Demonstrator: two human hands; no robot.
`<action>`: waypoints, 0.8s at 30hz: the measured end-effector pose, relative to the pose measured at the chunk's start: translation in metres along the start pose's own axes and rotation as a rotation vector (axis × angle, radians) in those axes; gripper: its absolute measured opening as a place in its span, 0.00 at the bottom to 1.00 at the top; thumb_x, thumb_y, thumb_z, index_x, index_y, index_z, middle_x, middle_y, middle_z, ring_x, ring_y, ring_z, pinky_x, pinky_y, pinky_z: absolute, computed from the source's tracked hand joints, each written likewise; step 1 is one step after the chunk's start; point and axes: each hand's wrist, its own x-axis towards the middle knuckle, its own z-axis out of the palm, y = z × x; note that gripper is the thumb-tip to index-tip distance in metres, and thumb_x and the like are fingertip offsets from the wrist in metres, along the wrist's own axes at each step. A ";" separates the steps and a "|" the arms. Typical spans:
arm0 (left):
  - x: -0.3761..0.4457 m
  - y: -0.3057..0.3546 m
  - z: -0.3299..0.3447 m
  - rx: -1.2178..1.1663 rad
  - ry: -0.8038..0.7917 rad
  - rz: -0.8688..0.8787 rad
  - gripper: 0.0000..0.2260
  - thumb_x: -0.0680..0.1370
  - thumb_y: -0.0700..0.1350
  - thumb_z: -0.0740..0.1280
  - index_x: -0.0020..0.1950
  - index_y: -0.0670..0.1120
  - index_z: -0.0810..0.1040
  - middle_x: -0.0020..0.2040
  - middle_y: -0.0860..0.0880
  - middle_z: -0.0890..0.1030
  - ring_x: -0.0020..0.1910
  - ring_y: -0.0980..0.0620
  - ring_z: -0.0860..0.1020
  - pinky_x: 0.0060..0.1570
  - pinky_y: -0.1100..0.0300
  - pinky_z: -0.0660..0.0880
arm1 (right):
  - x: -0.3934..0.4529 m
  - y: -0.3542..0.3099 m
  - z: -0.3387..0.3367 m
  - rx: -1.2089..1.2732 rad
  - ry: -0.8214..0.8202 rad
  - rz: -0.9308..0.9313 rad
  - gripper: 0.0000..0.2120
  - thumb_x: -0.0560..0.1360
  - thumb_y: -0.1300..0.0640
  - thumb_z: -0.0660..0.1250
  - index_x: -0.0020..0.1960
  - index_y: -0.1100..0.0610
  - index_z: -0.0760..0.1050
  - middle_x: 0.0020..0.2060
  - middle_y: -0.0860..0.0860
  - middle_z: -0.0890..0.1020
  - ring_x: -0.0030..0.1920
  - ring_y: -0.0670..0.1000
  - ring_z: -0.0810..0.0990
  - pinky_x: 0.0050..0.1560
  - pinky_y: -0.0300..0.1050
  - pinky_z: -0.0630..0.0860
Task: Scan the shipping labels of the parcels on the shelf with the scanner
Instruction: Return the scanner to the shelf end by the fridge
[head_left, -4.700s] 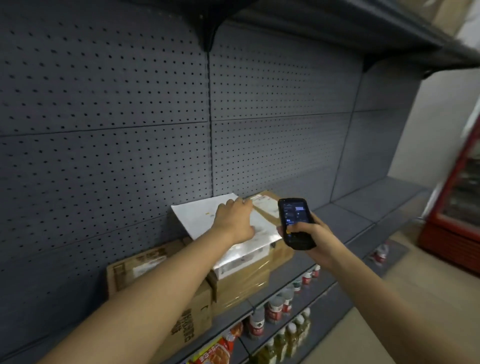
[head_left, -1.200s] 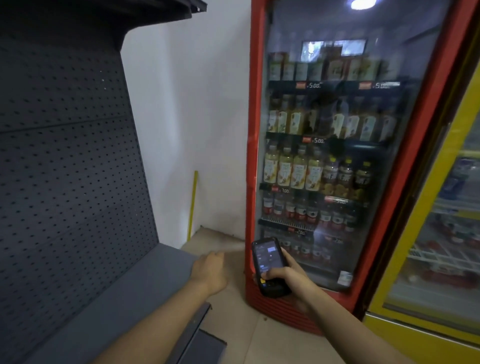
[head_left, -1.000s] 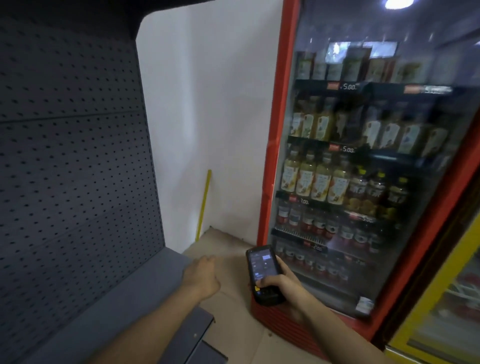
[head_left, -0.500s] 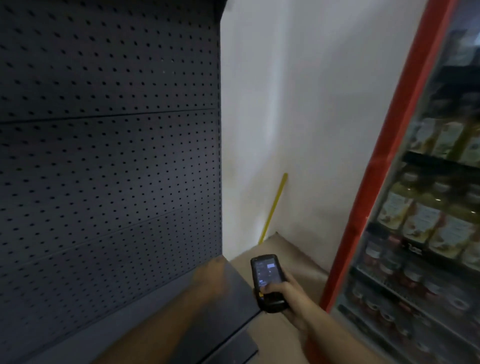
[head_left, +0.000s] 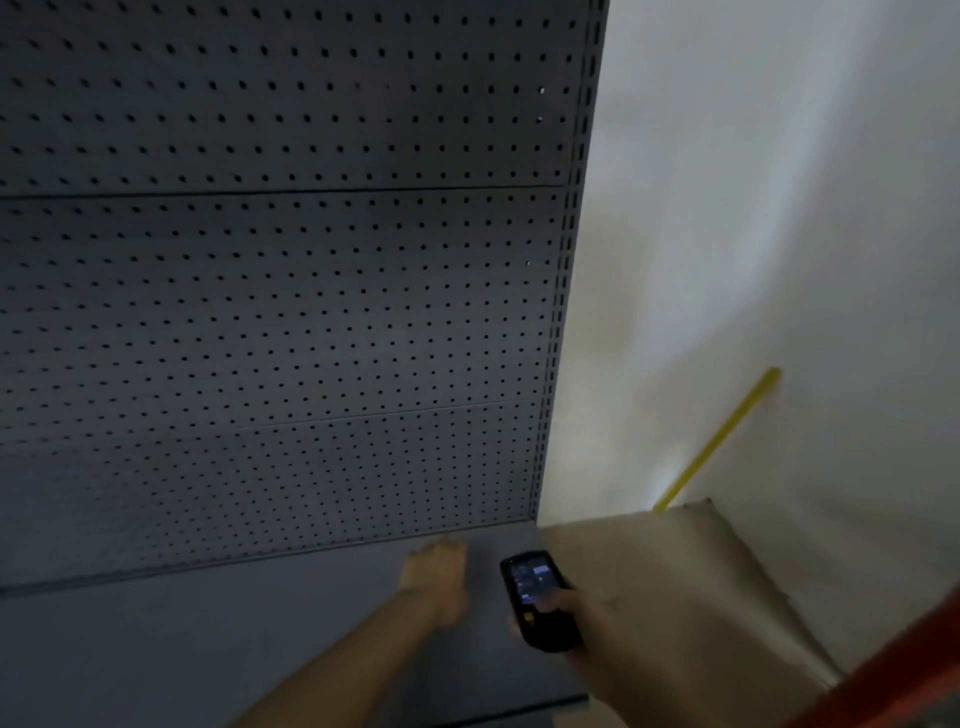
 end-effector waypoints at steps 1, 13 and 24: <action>0.002 0.001 0.001 0.006 -0.012 -0.009 0.23 0.78 0.45 0.62 0.72 0.42 0.63 0.68 0.42 0.69 0.67 0.43 0.70 0.66 0.51 0.67 | 0.002 -0.001 0.004 0.025 -0.016 0.021 0.17 0.64 0.65 0.75 0.50 0.71 0.78 0.43 0.65 0.83 0.46 0.65 0.82 0.50 0.56 0.80; 0.050 -0.013 0.042 -0.010 -0.150 -0.070 0.23 0.74 0.38 0.64 0.69 0.41 0.66 0.66 0.42 0.71 0.63 0.43 0.72 0.62 0.53 0.70 | 0.120 0.042 -0.022 0.264 0.025 0.132 0.15 0.79 0.70 0.55 0.63 0.69 0.72 0.41 0.60 0.85 0.44 0.60 0.84 0.40 0.49 0.82; 0.073 -0.014 0.065 -0.053 -0.195 -0.057 0.22 0.75 0.41 0.65 0.68 0.42 0.67 0.66 0.42 0.71 0.64 0.44 0.72 0.63 0.52 0.69 | 0.127 0.070 -0.039 0.245 0.137 0.094 0.12 0.73 0.56 0.72 0.55 0.60 0.79 0.55 0.62 0.81 0.56 0.60 0.81 0.63 0.59 0.74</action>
